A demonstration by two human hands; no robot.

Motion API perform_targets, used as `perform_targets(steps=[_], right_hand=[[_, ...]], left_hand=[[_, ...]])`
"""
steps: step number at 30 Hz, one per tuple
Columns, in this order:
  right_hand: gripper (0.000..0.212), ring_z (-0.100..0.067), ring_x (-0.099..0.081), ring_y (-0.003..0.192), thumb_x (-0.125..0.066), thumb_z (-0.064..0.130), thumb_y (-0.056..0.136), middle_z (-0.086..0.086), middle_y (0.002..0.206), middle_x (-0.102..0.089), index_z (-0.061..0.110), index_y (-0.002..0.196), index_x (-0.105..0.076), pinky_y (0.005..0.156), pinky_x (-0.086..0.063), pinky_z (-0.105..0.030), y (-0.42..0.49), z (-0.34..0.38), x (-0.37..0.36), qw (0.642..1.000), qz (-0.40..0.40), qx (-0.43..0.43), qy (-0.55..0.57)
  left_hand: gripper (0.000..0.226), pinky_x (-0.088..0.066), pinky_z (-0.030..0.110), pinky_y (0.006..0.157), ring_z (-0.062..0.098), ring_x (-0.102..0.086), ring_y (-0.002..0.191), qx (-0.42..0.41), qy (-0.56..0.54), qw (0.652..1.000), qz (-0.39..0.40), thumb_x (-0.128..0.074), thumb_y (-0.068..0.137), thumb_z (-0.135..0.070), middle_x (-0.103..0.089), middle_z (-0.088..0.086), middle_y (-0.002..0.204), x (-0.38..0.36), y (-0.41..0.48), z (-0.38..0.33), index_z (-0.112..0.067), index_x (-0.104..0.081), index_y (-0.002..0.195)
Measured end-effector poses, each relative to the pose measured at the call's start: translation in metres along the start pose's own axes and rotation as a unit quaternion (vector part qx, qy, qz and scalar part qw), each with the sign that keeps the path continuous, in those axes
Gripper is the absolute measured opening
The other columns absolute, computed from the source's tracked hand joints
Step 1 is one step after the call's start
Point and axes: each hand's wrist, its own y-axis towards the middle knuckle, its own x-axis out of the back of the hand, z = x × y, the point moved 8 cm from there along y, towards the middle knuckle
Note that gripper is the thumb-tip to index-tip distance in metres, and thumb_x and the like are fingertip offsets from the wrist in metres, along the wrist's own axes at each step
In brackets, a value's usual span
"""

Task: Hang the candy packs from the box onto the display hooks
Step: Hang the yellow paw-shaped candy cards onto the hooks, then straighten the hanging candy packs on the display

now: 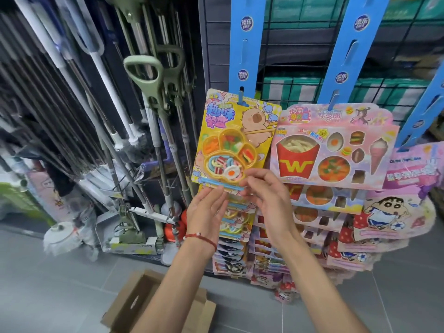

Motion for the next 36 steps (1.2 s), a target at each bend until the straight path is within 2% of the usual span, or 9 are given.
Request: perform_targets(steps=[4,8,11,13,19,22,27,31,36], right_hand=[[0.013,-0.016,-0.066,0.082,-0.059,0.006,0.099,-0.005,0.089,-0.073,0.012,0.104,-0.070,0.085,-0.056,-0.035,-0.007,-0.016,-0.037,1.000,0.025,-0.012,-0.008],[0.014,-0.015,-0.065,0.080,-0.057,0.004,0.099,-0.003,0.086,-0.073,0.007,0.106,-0.069,0.077,-0.056,-0.027,-0.015,-0.050,-0.077,0.998,0.027,-0.046,-0.010],[0.014,-0.016,-0.065,0.077,-0.056,0.004,0.100,-0.004,0.083,-0.073,0.006,0.106,-0.069,0.078,-0.057,-0.029,-0.024,-0.090,-0.109,0.996,0.017,-0.079,-0.034],[0.014,-0.016,-0.065,0.076,-0.056,0.004,0.100,-0.002,0.081,-0.074,0.007,0.105,-0.069,0.077,-0.056,-0.028,-0.033,-0.125,-0.131,0.993,-0.005,-0.110,-0.050],[0.014,-0.013,-0.066,0.073,-0.058,0.009,0.100,-0.001,0.084,-0.076,0.017,0.096,-0.070,0.074,-0.053,-0.024,-0.073,-0.245,-0.187,0.966,-0.074,-0.239,-0.070],[0.017,-0.013,-0.065,0.070,-0.058,0.007,0.099,-0.004,0.084,-0.075,0.017,0.092,-0.070,0.072,-0.052,-0.026,-0.094,-0.299,-0.201,0.945,-0.110,-0.301,-0.070],[0.017,-0.014,-0.066,0.070,-0.058,0.007,0.100,-0.008,0.089,-0.076,0.016,0.094,-0.071,0.069,-0.053,-0.025,-0.123,-0.379,-0.210,0.905,-0.118,-0.401,-0.082],[0.014,-0.017,-0.066,0.076,-0.057,0.010,0.100,-0.009,0.095,-0.075,0.016,0.101,-0.070,0.072,-0.052,-0.027,-0.142,-0.441,-0.204,0.870,-0.112,-0.471,-0.096],[0.015,-0.019,-0.068,0.083,-0.056,0.013,0.101,-0.008,0.099,-0.076,0.013,0.109,-0.068,0.076,-0.053,-0.027,-0.160,-0.543,-0.192,0.823,-0.079,-0.543,-0.144]], left_hand=[[0.049,-0.055,0.037,0.098,0.025,-0.073,0.108,0.021,0.034,0.999,0.016,-0.073,0.089,-0.006,-0.078,0.006,0.105,0.025,0.004,-0.008,0.001,-0.057,0.135],[0.047,-0.054,0.033,0.093,0.018,-0.075,0.096,0.055,0.067,0.995,0.045,-0.070,0.087,-0.012,-0.076,0.006,0.109,0.064,0.010,-0.020,-0.002,-0.061,0.132],[0.019,-0.053,0.033,0.093,0.018,-0.074,0.093,0.086,0.093,0.991,0.041,-0.064,0.091,-0.009,-0.076,0.005,0.099,0.115,0.016,-0.032,-0.010,-0.064,0.111],[0.011,-0.054,0.034,0.094,0.022,-0.072,0.098,0.104,0.111,0.988,0.016,-0.059,0.095,-0.007,-0.075,0.007,0.102,0.161,0.023,-0.044,-0.012,-0.062,0.104],[0.020,-0.052,0.029,0.083,0.019,-0.068,0.098,0.174,0.162,0.970,-0.041,-0.052,0.100,-0.012,-0.069,0.009,0.116,0.310,0.044,-0.072,-0.009,-0.062,0.118],[0.024,-0.050,0.031,0.089,0.019,-0.063,0.099,0.208,0.165,0.961,-0.074,-0.045,0.103,-0.008,-0.064,0.011,0.118,0.366,0.051,-0.080,-0.008,-0.058,0.124],[0.016,-0.045,0.043,0.110,0.026,-0.067,0.098,0.247,0.178,0.939,-0.161,-0.049,0.100,-0.010,-0.073,0.008,0.100,0.450,0.064,-0.078,-0.013,-0.063,0.093],[0.021,-0.049,0.030,0.084,0.019,-0.063,0.087,0.271,0.202,0.918,-0.208,-0.043,0.102,-0.011,-0.067,0.005,0.100,0.495,0.067,-0.064,-0.018,-0.058,0.089],[0.015,-0.050,0.025,0.069,0.010,-0.068,0.068,0.309,0.281,0.878,-0.233,-0.052,0.099,-0.007,-0.069,0.006,0.095,0.577,0.096,-0.016,-0.017,-0.062,0.098]])
